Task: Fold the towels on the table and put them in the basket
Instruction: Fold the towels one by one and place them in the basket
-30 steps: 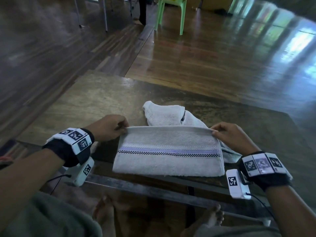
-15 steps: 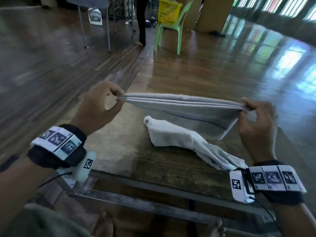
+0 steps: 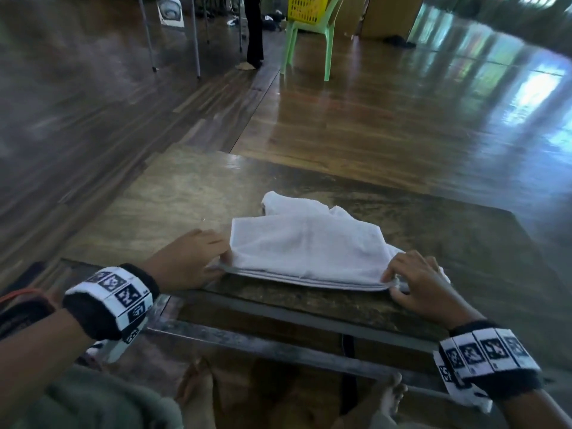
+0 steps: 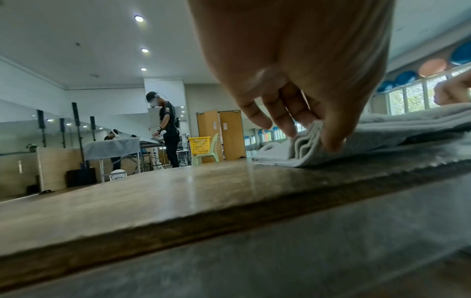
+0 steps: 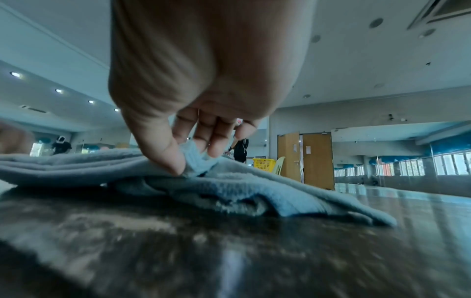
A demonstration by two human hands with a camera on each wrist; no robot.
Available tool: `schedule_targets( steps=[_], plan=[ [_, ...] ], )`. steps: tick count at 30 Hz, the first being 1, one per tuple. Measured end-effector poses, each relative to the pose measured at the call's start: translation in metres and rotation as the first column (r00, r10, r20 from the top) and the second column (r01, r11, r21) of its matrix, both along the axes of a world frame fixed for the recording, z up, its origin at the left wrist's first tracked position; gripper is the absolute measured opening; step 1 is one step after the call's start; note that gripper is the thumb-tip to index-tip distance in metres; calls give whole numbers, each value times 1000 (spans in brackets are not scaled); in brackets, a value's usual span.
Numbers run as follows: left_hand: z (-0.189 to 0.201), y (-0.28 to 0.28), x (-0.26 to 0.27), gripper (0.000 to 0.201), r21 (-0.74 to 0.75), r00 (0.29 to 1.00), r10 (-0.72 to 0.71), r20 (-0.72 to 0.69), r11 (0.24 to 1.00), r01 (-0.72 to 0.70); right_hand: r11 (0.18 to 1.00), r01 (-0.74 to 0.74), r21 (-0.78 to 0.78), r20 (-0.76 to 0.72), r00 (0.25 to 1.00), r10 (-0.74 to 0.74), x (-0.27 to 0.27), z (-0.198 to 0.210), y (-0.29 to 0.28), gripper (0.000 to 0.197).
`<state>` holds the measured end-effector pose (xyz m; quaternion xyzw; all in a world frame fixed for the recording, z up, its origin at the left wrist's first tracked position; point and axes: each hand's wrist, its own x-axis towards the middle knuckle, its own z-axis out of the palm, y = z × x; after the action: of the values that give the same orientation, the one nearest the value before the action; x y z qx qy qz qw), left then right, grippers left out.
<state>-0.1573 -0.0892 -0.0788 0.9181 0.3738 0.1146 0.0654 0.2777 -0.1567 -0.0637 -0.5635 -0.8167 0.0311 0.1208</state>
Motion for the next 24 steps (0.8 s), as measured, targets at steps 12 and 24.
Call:
schedule_targets(
  steps=[12, 24],
  plan=[
    [-7, -25, 19, 31, 80, 999, 25, -27, 997, -23, 997, -53, 51, 74, 996, 49, -19, -4, -8, 21],
    [-22, -29, 17, 25, 40, 996, -64, 61, 997, 62, 997, -47, 68, 237, 971, 30, -30, -7, -8, 10]
  ],
)
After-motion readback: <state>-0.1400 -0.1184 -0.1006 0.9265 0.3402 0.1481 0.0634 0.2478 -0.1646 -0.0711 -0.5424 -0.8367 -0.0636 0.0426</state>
